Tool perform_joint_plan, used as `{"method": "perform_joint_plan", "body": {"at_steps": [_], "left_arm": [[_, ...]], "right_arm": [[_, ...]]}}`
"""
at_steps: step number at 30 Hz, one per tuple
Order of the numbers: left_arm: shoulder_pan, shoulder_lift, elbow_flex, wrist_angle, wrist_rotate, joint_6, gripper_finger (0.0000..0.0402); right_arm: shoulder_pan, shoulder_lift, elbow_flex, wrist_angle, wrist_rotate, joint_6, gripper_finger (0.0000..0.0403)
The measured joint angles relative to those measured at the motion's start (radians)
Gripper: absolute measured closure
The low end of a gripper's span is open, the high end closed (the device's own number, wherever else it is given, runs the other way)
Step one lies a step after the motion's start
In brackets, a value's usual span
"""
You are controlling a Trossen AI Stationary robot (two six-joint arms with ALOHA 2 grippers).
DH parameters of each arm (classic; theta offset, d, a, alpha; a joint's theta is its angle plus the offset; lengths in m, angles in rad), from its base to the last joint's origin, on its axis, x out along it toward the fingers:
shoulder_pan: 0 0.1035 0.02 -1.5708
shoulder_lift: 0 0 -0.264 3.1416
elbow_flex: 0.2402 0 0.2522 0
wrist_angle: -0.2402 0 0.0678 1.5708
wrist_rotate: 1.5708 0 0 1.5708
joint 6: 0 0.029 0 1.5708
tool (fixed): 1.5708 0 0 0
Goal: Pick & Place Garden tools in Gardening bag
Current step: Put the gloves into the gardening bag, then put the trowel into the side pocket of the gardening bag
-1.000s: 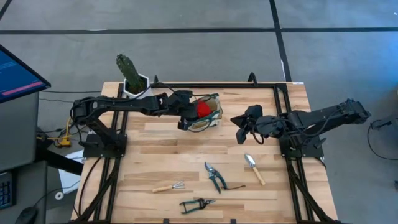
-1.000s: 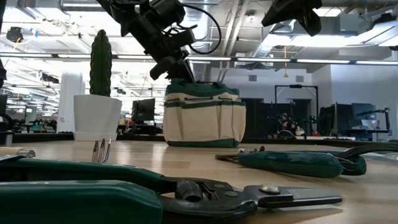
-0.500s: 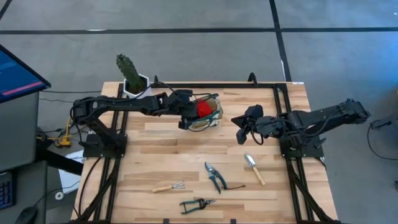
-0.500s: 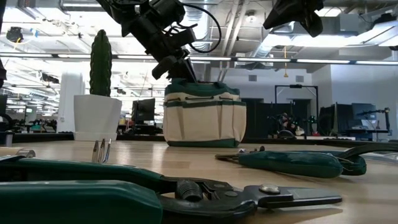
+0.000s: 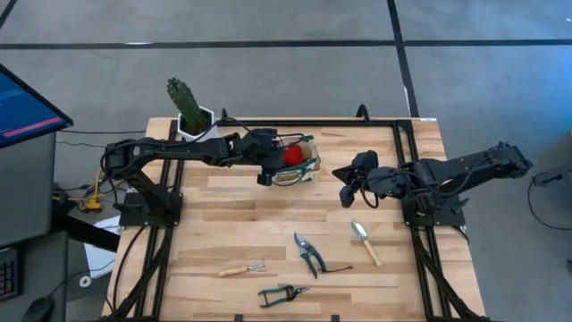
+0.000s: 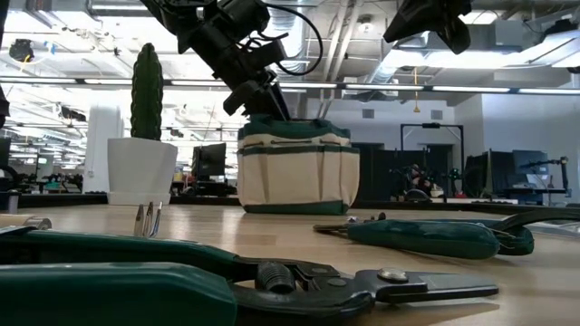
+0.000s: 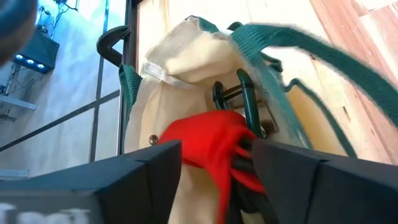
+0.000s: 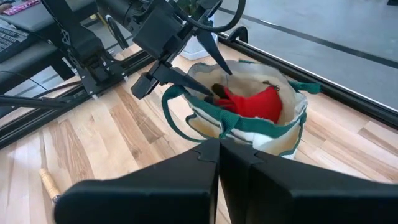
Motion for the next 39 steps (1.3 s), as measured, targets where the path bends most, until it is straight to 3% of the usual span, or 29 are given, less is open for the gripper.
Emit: {"method": "perform_joint_plan", "body": {"at_steps": [9, 20, 30, 39], "left_arm": [[0.0, 0.0, 0.0, 0.007, -0.002, 0.0, 0.0186], [-0.017, -0.022, 0.0, 0.057, -0.002, -0.064, 0.0206], [-0.03, -0.292, 0.0, 0.09, -0.002, -0.146, 0.0262], [-0.029, -0.523, -0.003, 0.079, -0.001, -0.446, 0.0299]], "right_arm": [[0.0, 0.0, 0.0, -0.016, 0.0, -0.01, 0.0401], [0.0, 0.0, 0.0, -0.022, 0.0, -0.076, 0.0401], [-0.051, 0.0, 0.0, -0.022, -0.001, -0.081, 0.0401], [-0.074, 0.0, 0.0, -0.018, -0.003, -0.079, 0.0401]]}}
